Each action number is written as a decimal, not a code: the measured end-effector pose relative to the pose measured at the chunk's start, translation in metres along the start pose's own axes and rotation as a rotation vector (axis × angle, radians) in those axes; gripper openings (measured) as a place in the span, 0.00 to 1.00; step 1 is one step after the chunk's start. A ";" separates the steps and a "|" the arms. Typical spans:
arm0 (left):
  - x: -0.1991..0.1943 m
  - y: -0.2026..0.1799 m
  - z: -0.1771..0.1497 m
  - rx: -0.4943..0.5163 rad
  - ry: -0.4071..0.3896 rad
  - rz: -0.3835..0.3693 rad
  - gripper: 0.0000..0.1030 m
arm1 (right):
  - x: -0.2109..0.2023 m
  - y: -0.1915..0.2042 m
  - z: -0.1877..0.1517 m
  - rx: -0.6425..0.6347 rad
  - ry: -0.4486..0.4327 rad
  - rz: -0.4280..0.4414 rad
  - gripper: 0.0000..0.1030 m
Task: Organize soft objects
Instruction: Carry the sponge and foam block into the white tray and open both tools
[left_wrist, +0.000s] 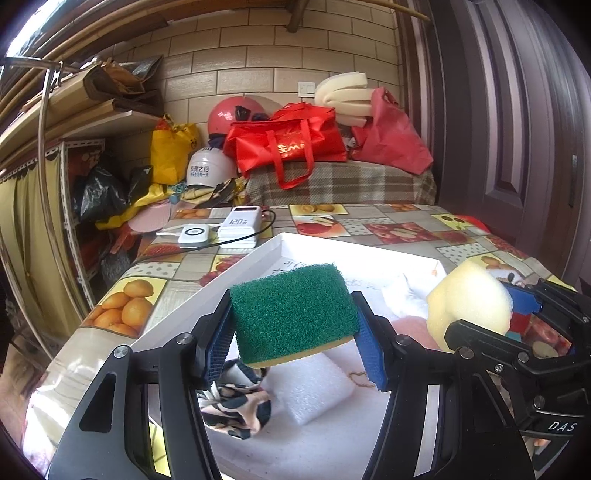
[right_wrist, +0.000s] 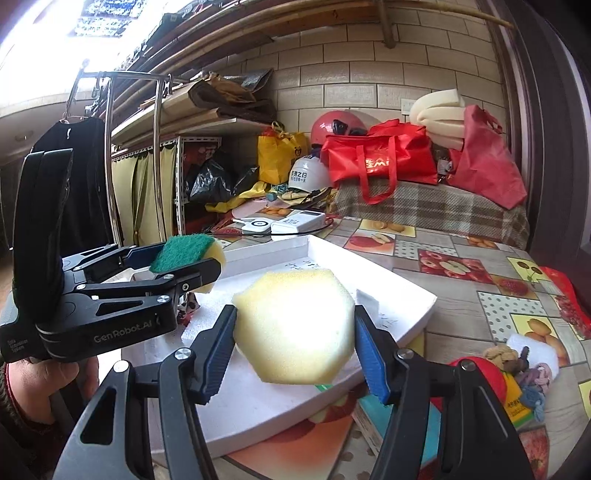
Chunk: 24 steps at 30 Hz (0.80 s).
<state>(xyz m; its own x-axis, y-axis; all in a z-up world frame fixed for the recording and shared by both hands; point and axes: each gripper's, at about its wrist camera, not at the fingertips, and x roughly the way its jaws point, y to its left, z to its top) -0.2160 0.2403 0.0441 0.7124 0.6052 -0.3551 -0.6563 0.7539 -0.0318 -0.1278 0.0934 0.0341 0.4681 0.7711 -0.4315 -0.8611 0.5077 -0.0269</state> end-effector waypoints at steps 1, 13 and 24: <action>0.002 0.002 0.000 -0.003 0.000 0.007 0.59 | 0.003 0.000 0.001 0.006 0.003 0.001 0.60; 0.017 0.022 0.005 -0.073 0.030 0.045 0.59 | 0.042 -0.005 0.013 0.049 0.045 -0.023 0.61; 0.034 0.032 0.005 -0.121 0.109 0.072 0.84 | 0.058 -0.013 0.014 0.098 0.119 -0.065 0.81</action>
<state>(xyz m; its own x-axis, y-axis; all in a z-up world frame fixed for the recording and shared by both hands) -0.2117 0.2865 0.0352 0.6354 0.6202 -0.4599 -0.7345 0.6692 -0.1123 -0.0867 0.1368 0.0220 0.4904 0.6875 -0.5356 -0.8037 0.5945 0.0272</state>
